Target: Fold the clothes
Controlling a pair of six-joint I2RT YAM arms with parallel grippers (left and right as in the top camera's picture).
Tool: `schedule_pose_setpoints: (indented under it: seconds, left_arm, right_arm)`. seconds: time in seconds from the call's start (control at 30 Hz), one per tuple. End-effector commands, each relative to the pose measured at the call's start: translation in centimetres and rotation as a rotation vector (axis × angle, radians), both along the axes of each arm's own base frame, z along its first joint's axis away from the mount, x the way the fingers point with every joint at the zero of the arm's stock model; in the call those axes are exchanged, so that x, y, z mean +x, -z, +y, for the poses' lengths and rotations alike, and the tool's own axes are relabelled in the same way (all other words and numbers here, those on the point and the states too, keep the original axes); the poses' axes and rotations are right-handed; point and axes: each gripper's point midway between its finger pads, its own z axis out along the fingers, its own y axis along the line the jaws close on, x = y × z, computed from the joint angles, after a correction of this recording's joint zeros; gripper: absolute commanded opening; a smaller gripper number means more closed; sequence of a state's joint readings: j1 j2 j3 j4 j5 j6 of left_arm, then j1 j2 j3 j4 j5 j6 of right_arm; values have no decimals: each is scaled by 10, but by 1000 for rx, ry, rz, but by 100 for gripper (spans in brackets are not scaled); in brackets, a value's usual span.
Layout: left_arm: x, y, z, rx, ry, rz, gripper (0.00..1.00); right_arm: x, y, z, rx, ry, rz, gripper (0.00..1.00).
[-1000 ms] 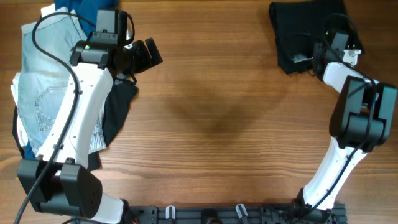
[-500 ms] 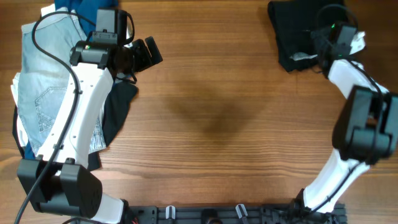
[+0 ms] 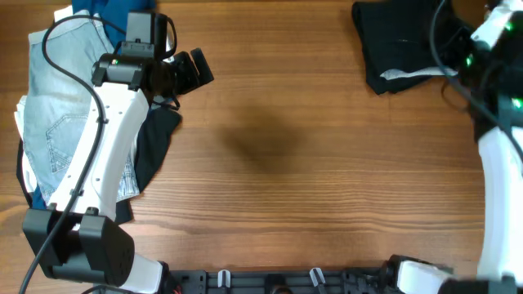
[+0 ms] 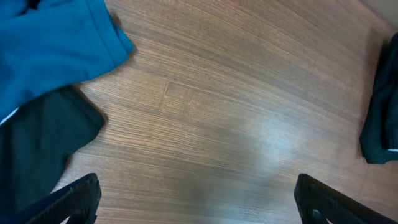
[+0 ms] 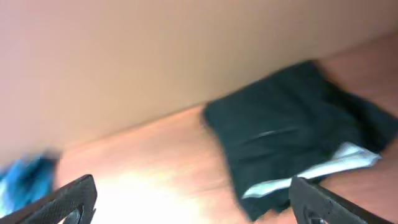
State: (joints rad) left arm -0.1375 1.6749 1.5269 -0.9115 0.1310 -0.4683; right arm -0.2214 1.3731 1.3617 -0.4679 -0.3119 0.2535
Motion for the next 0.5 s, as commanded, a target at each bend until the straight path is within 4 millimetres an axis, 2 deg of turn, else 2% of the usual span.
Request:
schedule_pose_setpoints:
  seconds: [0.0,0.07,0.13,0.2,0.27,0.33,0.37,0.47]
  left_arm:
    - [0,5,-1,10,15,7,100]
    - [0,5,-1,10,15,7,100]
    - [0,5,-1,10,15,7,100]
    - [0,5,-1,10,15,7,100]
    - [0,5,-1,10,15,7,100]
    - [0,5,-1,10,15,7,100]
    - [0,5,-1,10,15,7,100]
    - [0,5,-1,10,15,7,100]
  right_arm:
    - [-47,-38,54,-104,-343,-115,100]
    - [-64,-42,58,-102,-346,-101,100]
    - [-75,-36,62,-69,-344,-56,100]
    - [-93,-15,74,-19,-370,58,100]
    - [-103,-3,85,-16,-412,117,100]
    - [-109,3,92,16,-421,157,100]
    - [-110,4,93,87,-380,189,100]
    - [-109,11,85,125,-295,235,100]
